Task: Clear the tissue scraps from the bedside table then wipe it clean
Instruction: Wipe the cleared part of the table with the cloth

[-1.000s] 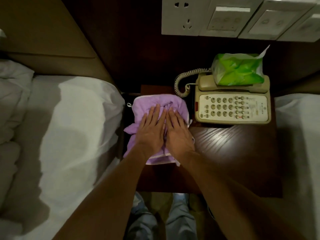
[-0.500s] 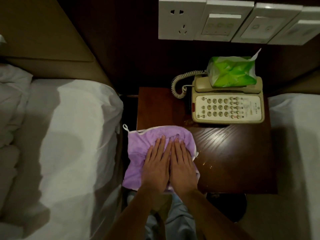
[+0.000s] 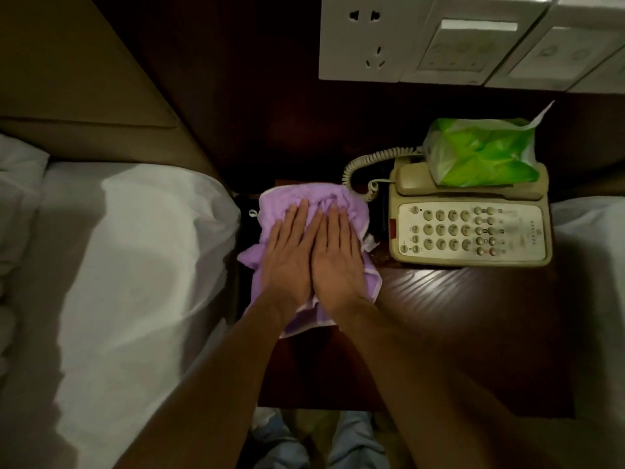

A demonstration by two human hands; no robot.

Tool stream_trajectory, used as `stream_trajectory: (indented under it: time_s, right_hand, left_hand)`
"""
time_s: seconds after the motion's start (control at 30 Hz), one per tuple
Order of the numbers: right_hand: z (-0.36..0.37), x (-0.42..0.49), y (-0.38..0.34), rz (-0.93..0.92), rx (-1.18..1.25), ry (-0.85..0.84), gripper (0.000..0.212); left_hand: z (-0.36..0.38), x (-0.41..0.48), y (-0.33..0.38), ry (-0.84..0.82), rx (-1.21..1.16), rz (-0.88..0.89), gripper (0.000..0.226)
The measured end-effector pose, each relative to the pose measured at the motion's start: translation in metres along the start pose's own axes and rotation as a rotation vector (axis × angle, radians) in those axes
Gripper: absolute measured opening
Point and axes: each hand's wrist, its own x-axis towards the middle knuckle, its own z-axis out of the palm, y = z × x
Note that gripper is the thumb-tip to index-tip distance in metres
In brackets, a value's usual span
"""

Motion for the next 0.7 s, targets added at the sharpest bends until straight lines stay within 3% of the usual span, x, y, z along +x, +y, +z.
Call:
stream_trajectory:
  time_s: [0.1,0.23,0.47,0.7]
  right_hand:
    - [-0.004,0.028,-0.004,0.036,0.005,-0.019,0.071]
    - [0.000,0.034,-0.001,0.066,0.008,-0.050,0.072]
    - [0.001,0.014,0.004,0.052,0.050,-0.058,0.073]
    - [0.002,-0.065,-0.001,0.019,0.059,-0.122,0.076]
  left_hand:
    - [-0.011,0.029,-0.013,-0.066,0.008,0.000,0.101]
    - [-0.022,0.031,-0.018,-0.036,-0.021,0.012,0.111]
    - [-0.019,0.012,-0.008,-0.052,-0.009,0.017,0.091]
    - [-0.009,-0.058,0.019,-0.115,-0.040,0.051,0.082]
